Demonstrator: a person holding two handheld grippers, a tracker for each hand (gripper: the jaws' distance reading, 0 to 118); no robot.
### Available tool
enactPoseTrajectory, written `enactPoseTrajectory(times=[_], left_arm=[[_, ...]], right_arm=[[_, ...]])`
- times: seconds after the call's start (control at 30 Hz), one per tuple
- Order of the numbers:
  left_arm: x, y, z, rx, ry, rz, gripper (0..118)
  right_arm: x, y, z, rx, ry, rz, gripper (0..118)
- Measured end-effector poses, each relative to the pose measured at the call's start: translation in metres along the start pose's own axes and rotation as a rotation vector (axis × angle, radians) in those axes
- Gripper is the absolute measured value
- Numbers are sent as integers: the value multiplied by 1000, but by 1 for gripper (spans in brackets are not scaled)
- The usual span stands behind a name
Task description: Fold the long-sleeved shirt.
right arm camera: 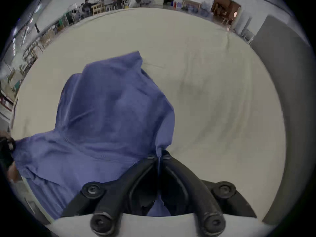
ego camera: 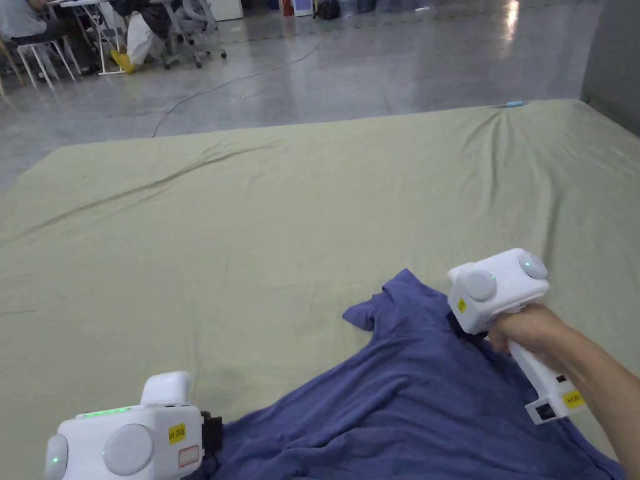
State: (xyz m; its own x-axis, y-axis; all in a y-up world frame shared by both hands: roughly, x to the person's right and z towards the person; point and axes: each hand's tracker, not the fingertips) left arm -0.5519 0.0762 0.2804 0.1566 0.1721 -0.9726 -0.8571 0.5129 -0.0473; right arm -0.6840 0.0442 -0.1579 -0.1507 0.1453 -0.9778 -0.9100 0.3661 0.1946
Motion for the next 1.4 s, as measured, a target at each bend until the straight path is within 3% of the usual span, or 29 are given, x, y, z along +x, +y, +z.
enactPoseTrajectory(times=[0.07,0.23,0.47,0.63,0.87,1.17,1.4], left_arm=[[-2,3,4,7,-16,10,0],[-2,23,34,76,-68,28,0],[13,76,102,242,-79,-19,0],[27,137,160,394,-80,-53,0],[53,264,268,626,-55,-44,0],[87,373,352,815,4,-33,0],[79,368,308,782,12,-48,0]], right_arm=[[3,2,20,44,11,4,0],[40,12,121,285,88,-101,0],[73,23,299,597,55,-124,0],[78,37,382,710,-77,-70,0],[102,87,469,851,-184,-134,0],[114,145,532,963,-256,-218,0],[121,141,480,907,-204,-282,0]])
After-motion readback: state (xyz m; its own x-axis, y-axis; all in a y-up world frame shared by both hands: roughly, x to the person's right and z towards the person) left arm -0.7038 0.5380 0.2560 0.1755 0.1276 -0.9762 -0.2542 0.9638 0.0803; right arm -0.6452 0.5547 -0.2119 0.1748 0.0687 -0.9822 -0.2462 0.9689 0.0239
